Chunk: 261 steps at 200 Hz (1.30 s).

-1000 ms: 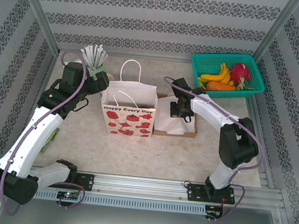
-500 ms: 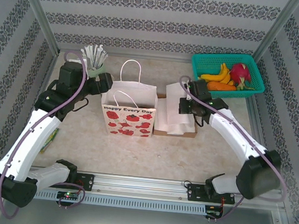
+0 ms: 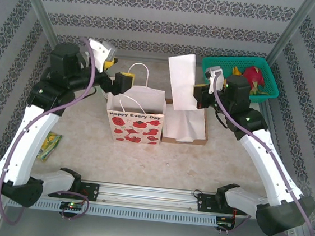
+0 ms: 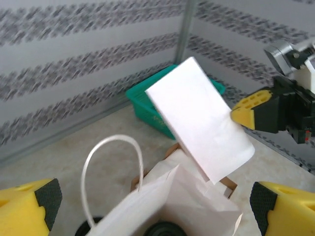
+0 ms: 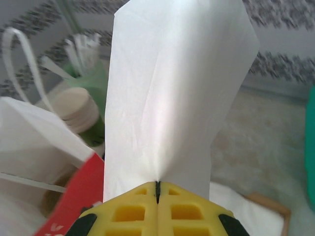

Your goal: Pack the takeout coffee

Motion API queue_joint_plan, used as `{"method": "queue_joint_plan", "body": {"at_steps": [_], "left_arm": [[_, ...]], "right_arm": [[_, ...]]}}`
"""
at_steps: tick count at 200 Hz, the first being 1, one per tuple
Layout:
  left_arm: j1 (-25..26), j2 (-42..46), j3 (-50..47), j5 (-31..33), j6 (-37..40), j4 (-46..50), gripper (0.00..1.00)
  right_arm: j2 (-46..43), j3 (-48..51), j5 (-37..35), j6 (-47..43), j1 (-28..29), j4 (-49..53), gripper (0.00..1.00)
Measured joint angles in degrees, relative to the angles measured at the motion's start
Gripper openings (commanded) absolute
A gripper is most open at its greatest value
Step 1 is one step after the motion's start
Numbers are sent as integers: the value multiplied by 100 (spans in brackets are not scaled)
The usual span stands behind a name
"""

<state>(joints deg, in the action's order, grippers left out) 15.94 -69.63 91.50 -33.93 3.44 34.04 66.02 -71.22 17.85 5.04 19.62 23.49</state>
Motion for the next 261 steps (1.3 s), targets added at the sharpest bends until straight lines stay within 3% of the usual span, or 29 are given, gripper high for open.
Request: {"method": "queue_joint_plan", "body": {"at_steps": [53, 108, 183, 261], "left_arm": [[170, -1484, 2037, -1071, 1655, 881, 100], [212, -2094, 2850, -1130, 2822, 1349, 100], [103, -2575, 3362, -1113, 4203, 1746, 100], [-31, -2605, 3423, -1808, 5525, 2524, 100]], "right_arm": [[459, -890, 844, -957, 352, -9, 0], [776, -1287, 1379, -1714, 767, 50, 0], [837, -1467, 2330, -2734, 876, 393, 0], [1316, -2002, 2857, -3414, 876, 855, 0]]}}
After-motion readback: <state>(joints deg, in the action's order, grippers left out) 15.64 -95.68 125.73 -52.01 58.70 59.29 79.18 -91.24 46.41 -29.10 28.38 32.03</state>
